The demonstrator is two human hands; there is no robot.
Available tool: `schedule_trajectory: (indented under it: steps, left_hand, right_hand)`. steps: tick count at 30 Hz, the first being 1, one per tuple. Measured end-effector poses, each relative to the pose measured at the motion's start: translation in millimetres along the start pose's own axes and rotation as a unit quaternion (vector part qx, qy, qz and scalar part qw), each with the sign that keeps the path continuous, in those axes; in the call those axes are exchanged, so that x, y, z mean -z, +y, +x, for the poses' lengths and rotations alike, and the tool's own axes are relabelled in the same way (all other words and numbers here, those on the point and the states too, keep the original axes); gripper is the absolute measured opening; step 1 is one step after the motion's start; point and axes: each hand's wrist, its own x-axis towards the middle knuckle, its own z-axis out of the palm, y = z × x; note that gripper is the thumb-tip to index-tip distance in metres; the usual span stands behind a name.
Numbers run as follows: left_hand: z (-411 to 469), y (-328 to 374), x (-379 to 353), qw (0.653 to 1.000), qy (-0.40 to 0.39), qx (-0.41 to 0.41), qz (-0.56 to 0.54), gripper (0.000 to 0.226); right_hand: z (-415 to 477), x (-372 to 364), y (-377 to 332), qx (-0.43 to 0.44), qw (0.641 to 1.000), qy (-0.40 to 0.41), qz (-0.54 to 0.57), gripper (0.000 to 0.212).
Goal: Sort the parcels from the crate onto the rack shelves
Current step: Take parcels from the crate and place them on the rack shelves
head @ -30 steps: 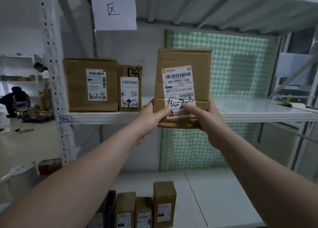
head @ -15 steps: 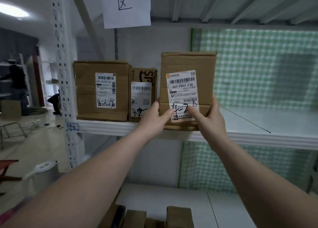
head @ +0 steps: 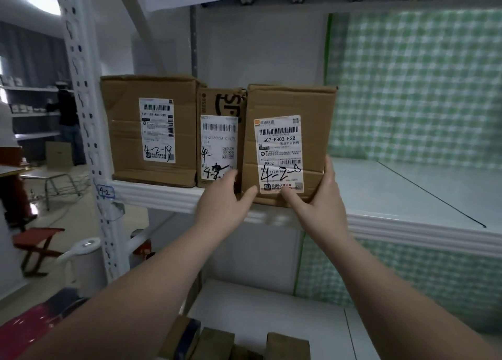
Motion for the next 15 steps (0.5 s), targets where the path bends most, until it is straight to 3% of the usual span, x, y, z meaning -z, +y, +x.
schedule_trajectory:
  steps: [5, 15]
  left_hand:
    - [-0.5, -15.2, -2.4, 0.998, 0.011, -0.011, 0.067, 0.043]
    - [10.4, -17.5, -2.5, 0.988, 0.023, -0.023, 0.152, 0.031]
  right_hand:
    - [10.9, -7.0, -4.7, -0.056, 0.997, -0.032, -0.030, 0.109]
    - [22.8, -16.2, -6.5, -0.127, 0.991, -0.020, -0.043, 0.090]
